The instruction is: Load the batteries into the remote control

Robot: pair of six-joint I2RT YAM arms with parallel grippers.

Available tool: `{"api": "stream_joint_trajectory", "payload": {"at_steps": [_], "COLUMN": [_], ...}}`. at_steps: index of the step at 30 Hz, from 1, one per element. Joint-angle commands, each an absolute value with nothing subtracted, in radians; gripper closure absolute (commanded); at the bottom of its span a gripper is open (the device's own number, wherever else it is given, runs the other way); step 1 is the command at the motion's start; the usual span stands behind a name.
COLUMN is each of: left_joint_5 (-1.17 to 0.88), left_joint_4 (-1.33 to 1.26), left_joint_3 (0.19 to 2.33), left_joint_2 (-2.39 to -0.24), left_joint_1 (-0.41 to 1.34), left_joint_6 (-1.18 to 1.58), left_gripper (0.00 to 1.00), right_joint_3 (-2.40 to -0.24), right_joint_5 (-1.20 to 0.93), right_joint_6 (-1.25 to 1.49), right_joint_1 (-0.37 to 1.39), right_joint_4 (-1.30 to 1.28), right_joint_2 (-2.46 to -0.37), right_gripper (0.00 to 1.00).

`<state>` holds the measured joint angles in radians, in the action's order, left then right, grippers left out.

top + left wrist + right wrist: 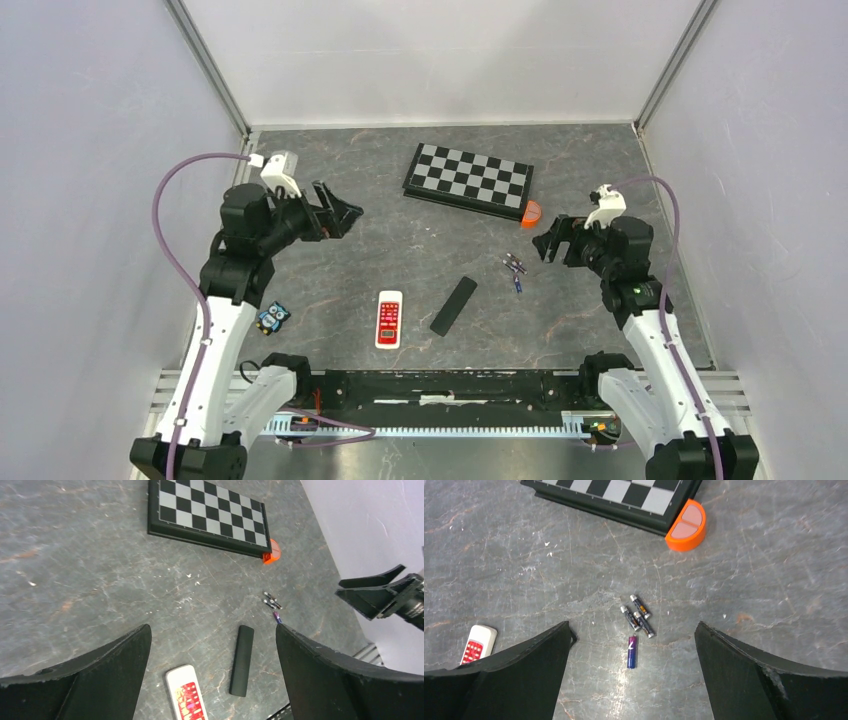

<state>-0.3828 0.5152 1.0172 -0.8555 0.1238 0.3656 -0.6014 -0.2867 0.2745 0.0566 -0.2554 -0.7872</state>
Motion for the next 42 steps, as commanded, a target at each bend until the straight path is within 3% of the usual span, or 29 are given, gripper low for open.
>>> {"api": "stream_joint_trajectory", "payload": {"at_steps": [1,5,11,24,33,42], "left_joint_5": [-0.463,-0.337,-0.098,0.2,0.426,0.44], "left_joint_4": [0.319,0.308,0.204,0.267,0.429,0.459], "left_joint_3": [0.926,0.911,0.87,1.02,1.185,1.222], "left_joint_2": [-0.883,-0.973,-1.12,-1.62,-1.825,-1.873], "left_joint_1": [0.161,0.288,0.635,1.036,1.153,1.153], "left_joint_6": [0.499,0.515,0.508,0.436,0.465,0.492], "left_gripper": [0.0,0.0,0.0,0.08,0.22,0.31], "right_joint_3": [-0.551,-0.525,-0.481,-0.419,-0.386,-0.362], "right_joint_5": [-0.32,-0.311,-0.302,-0.286,-0.285,-0.286], "right_joint_6": [0.354,0.378,0.403,0.406,0.396,0.4], "right_joint_1": [0.055,0.055,0.06,0.06,0.061,0.061], "right_joint_4": [-0.163,-0.166,-0.15,-0.161,-0.181,-0.191], "right_joint_2": [-0.789,-0.795,-0.785,-0.809,-0.798,-0.777], "right_gripper": [0.04,0.08,0.1,0.12,0.12,0.13]}}
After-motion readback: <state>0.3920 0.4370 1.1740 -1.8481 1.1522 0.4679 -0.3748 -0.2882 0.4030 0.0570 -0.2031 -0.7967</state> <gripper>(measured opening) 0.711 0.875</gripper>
